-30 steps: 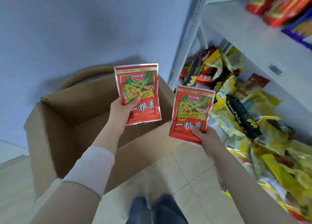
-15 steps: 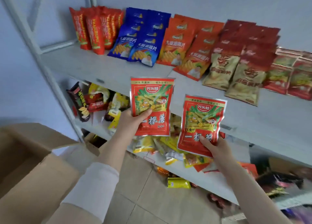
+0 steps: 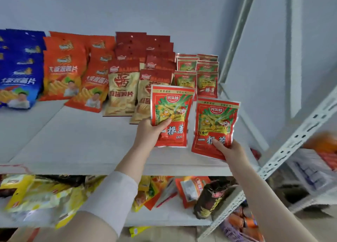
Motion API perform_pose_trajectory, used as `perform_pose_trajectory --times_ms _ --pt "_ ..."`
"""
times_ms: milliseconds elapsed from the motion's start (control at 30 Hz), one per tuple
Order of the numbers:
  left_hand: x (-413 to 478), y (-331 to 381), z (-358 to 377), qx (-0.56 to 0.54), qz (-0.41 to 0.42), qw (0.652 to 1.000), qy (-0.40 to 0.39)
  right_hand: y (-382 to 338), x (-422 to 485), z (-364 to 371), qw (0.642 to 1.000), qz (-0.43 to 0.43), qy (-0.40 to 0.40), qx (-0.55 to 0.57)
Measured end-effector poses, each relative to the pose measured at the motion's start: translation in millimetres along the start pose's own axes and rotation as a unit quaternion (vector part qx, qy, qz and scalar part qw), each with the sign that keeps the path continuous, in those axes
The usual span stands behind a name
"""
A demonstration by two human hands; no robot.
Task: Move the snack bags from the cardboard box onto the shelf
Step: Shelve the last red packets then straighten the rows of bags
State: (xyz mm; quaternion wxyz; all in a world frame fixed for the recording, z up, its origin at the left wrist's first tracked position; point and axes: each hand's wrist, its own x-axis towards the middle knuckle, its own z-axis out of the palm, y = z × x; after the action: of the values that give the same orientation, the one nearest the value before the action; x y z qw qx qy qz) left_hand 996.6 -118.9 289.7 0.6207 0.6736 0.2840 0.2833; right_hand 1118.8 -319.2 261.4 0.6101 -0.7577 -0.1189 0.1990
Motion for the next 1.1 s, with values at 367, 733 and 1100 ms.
perform_pose_trajectory --times_ms 367,733,1100 --pt "171.8 -15.1 95.3 0.076 0.000 0.997 -0.021 -29.7 180.7 -1.4 0.995 0.015 0.091 -0.021" --pt "249.3 -31.3 136.2 0.114 -0.077 0.989 0.049 -40.6 278.3 -6.2 0.987 0.022 0.079 -0.141" --pt "252.5 -29.9 153.1 0.217 -0.028 0.972 0.082 -58.0 293.3 -9.6 0.941 0.042 0.071 -0.327"
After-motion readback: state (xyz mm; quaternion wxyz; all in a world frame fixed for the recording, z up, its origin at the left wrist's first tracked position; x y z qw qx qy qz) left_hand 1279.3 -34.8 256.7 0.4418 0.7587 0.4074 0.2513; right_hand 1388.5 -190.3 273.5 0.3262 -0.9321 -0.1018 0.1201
